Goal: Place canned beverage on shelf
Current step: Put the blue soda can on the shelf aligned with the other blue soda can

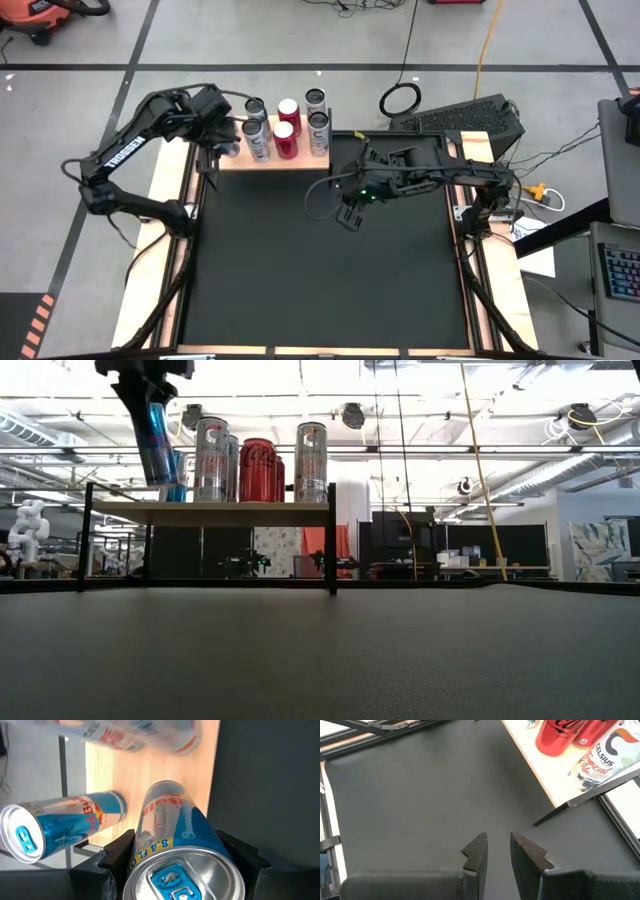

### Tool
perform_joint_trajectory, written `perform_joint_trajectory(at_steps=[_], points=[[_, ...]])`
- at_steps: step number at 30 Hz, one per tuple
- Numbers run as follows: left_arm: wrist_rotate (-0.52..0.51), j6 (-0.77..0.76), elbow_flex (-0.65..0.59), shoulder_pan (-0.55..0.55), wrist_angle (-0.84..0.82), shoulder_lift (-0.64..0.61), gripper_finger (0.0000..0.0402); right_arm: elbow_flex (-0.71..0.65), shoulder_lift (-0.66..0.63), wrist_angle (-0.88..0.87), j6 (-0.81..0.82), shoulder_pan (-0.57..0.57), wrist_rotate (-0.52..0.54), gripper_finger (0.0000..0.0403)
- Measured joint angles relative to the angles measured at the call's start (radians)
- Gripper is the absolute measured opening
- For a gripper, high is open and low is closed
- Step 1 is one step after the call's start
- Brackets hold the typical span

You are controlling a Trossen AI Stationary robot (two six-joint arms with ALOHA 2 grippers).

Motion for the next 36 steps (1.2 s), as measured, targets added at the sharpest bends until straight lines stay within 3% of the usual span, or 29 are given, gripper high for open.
perform_joint_trajectory(at_steps=[14,21,29,36], points=[[0.049,0.154,0.0,0.054,0.0,0.02,0.0222,0.0,0.0,0.0,-0.003,0.05,0.001,0.0068],[0.049,0.219,-0.001,0.054,0.0,0.021,0.0222,0.0,0.0,0.0,-0.007,0.071,0.058,0.0068],[-0.009,0.363,-0.055,0.059,0.0,0.021,0.0222,0.0,0.0,0.0,0.005,0.075,0.053,0.0068],[-0.011,0.361,-0.069,0.058,0.0,0.021,0.0224,0.0,0.0,0.0,0.005,0.075,0.053,0.0068]])
